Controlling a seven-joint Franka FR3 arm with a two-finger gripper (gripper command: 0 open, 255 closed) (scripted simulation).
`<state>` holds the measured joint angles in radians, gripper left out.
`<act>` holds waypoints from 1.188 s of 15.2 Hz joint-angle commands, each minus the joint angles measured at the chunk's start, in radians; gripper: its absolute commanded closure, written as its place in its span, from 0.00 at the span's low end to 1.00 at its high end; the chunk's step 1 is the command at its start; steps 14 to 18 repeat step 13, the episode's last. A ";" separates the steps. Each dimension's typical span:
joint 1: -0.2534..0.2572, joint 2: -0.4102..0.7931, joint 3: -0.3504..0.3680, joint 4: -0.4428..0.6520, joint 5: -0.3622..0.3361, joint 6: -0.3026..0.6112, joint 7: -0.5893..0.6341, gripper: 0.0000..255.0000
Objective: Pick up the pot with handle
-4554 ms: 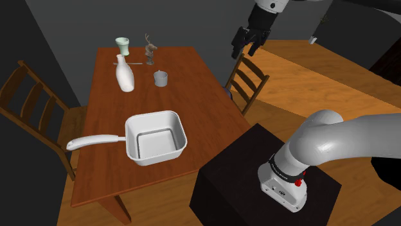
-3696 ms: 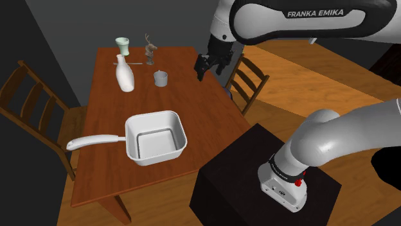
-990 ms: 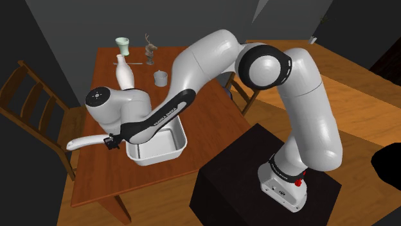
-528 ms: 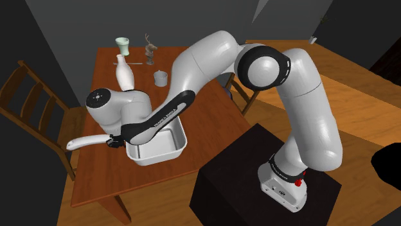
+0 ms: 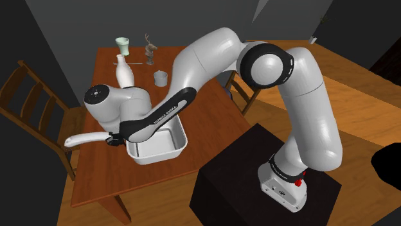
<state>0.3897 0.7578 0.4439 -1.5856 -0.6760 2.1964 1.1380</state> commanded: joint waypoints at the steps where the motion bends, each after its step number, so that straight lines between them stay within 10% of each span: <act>1: -0.004 -0.019 0.008 0.001 0.008 -0.012 -0.008 1.00; 18: -0.023 -0.099 0.040 0.008 0.057 -0.090 -0.051 1.00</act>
